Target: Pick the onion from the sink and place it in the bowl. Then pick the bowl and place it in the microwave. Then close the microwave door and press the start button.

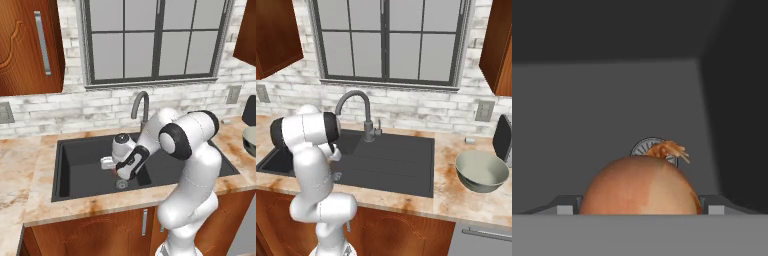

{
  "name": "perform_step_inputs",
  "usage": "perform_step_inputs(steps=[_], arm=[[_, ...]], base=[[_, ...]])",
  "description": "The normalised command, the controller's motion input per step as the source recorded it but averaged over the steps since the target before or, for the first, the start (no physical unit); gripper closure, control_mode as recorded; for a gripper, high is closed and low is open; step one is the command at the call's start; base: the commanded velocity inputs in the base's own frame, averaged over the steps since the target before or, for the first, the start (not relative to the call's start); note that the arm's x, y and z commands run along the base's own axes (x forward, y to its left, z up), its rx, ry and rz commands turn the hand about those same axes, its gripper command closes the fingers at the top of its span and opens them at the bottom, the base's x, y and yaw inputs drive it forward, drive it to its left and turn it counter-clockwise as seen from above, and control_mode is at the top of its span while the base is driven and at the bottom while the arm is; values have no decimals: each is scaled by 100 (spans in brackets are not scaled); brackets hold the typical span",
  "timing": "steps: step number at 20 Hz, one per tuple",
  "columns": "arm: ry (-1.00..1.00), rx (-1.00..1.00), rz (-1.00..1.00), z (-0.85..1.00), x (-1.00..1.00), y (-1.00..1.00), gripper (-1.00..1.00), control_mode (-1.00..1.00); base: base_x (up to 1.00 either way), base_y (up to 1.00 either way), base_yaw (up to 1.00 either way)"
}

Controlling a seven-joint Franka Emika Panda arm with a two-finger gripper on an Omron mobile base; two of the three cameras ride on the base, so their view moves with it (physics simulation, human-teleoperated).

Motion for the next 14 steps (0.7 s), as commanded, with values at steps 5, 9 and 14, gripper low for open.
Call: perform_step_inputs(steps=[5, 9, 14], arm=[[1, 0, 0, 100, -61, 0, 100, -100], [3, 0, -1, 100, -59, 0, 100, -100], [9, 0, -4, 100, -54, -3, 100, -100]], base=[[0, 0, 0], [0, 0, 0], [0, 0, 0]])
